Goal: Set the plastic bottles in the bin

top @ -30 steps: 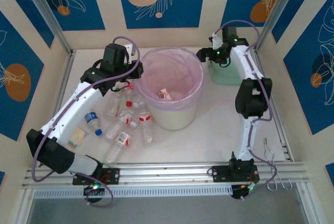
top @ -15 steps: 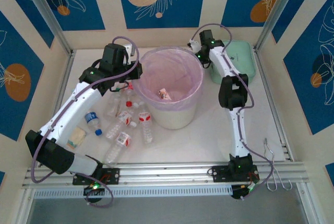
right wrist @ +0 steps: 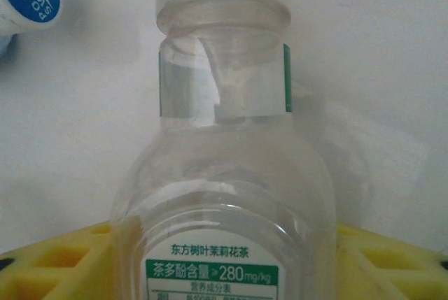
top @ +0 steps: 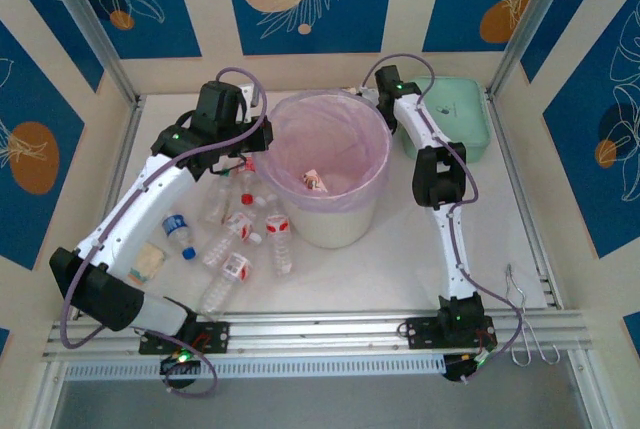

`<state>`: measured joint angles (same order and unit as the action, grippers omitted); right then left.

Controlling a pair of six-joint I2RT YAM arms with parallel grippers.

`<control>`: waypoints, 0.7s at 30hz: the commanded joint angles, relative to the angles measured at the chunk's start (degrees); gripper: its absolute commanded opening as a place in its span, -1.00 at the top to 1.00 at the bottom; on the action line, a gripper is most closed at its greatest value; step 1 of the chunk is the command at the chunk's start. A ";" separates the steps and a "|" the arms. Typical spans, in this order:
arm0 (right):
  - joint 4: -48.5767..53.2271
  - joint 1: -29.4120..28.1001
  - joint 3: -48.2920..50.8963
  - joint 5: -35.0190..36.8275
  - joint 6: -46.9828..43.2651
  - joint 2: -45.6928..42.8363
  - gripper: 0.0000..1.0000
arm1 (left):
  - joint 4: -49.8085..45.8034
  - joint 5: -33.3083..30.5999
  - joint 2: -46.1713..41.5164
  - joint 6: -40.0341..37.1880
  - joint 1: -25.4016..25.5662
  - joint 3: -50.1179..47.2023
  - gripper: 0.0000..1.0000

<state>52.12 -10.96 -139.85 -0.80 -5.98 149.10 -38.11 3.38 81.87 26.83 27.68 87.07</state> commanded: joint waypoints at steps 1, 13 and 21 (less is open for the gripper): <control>0.90 0.79 1.14 -1.28 1.28 -4.90 -0.12 | -0.51 2.29 0.21 0.23 0.55 2.49 1.00; 6.68 5.39 3.17 -4.22 6.95 -18.81 0.18 | 0.62 4.84 1.54 0.59 0.62 2.54 1.00; 10.79 9.32 9.73 -6.98 12.74 -35.04 0.32 | -2.63 4.42 3.89 -3.04 0.62 7.70 1.00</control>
<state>59.75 -2.52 -132.53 -4.51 3.27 120.31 -39.44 5.93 84.64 25.45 27.73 90.48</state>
